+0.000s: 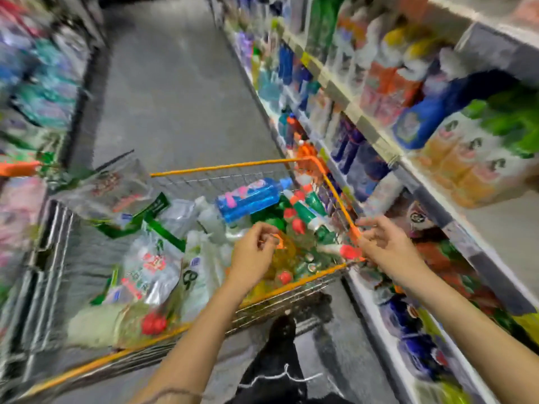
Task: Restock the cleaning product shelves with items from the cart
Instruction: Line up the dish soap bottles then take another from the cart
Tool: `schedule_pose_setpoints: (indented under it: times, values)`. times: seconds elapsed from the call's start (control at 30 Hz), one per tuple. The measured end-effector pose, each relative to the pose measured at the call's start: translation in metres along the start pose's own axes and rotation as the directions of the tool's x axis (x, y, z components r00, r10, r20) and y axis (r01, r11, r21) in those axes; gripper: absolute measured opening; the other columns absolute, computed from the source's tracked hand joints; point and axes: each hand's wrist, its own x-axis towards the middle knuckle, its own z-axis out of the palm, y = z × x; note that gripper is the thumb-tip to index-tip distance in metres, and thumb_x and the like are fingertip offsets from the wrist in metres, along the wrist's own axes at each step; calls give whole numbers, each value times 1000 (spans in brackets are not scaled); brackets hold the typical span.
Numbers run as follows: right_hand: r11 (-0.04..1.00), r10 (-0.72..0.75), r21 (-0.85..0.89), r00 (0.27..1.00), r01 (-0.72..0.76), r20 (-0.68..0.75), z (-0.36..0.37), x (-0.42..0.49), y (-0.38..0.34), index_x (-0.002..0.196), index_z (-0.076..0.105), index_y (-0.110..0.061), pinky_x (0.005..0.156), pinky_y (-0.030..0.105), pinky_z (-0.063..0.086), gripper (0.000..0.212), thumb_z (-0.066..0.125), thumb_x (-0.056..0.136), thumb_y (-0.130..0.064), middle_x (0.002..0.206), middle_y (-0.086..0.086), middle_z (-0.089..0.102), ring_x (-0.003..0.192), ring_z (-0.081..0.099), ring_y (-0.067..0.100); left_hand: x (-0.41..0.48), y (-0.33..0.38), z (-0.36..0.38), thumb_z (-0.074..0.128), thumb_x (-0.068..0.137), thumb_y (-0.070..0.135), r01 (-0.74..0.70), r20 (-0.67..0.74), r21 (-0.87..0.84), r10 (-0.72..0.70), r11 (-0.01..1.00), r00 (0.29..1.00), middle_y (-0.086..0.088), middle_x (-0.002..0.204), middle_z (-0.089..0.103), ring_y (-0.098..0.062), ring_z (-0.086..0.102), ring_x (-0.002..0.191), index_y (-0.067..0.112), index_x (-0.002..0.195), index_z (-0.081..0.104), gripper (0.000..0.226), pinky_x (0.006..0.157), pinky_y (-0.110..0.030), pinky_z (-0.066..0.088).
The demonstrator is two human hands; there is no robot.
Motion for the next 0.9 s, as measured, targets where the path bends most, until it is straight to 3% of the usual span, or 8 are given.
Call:
schedule_pose_setpoints:
  times: [0.1, 0.17, 0.3, 0.43, 0.53, 0.7, 0.8, 0.9]
  values:
    - [979, 59, -200, 996, -45, 63, 37, 43, 32, 87, 57, -20, 62, 34, 43, 26, 68, 82, 3, 67, 7, 55, 56, 51, 13, 23, -39, -17, 54, 91, -1, 108, 22, 56, -110, 993, 994, -1, 78, 61, -15, 53, 66, 30, 84, 54, 33, 66, -33, 47]
    - [891, 62, -452, 997, -39, 37, 52, 68, 59, 85, 59, -14, 69, 39, 43, 20, 78, 78, -13, 74, 7, 58, 68, 53, 22, 36, -58, -22, 53, 92, 1, 127, 47, 101, -132, 987, 990, -2, 80, 61, -14, 52, 65, 29, 84, 54, 29, 64, -32, 46]
    - [513, 150, -857, 979, 43, 139, 59, 99, 103, 89, 63, -8, 67, 33, 44, 21, 70, 78, -24, 81, 8, 53, 82, 58, 29, 58, -76, -25, 54, 95, 12, 161, 92, 181, -179, 970, 979, 12, 79, 57, -17, 57, 70, 25, 96, 60, 14, 64, -24, 45]
    - [174, 349, -979, 923, 108, 164, 65, 106, 113, 112, 60, -9, 84, 33, 49, 29, 64, 86, -21, 114, 10, 62, 106, 61, 26, 77, -82, -20, 54, 93, 13, 166, 135, 204, -195, 965, 971, 7, 82, 61, -20, 61, 73, 28, 95, 58, 15, 69, -34, 49]
    - [30, 366, -980, 910, 196, 193, 73, 108, 111, 118, 58, -14, 87, 30, 50, 29, 53, 90, -13, 118, 4, 63, 110, 61, 21, 84, -85, -15, 53, 94, 15, 185, 182, 207, -224, 961, 957, 10, 81, 60, -12, 56, 70, 29, 94, 58, 16, 69, -33, 49]
    - [-114, 436, -947, 872, 299, 223, 81, 116, 103, 121, 54, -14, 89, 29, 47, 31, 44, 93, -7, 122, 2, 64, 114, 61, 19, 89, -88, -13, 50, 95, 16, 176, 236, 208, -224, 962, 946, 15, 79, 55, -5, 52, 69, 25, 100, 59, 14, 69, -31, 48]
    - [-100, 486, -950, 848, 296, 213, 81, 116, 101, 122, 52, -14, 90, 29, 47, 32, 48, 91, -8, 122, 3, 64, 114, 60, 20, 90, -85, -12, 51, 96, 17, 160, 256, 223, -217, 961, 942, 16, 79, 53, -4, 51, 67, 25, 101, 59, 12, 69, -31, 48]
    - [-59, 461, -960, 861, 273, 216, 77, 117, 88, 120, 51, -15, 88, 29, 46, 34, 55, 87, -13, 117, 3, 65, 110, 61, 21, 92, -77, -9, 51, 96, 18, 157, 262, 223, -214, 962, 941, 15, 79, 55, -13, 56, 69, 27, 99, 59, 13, 71, -37, 50]
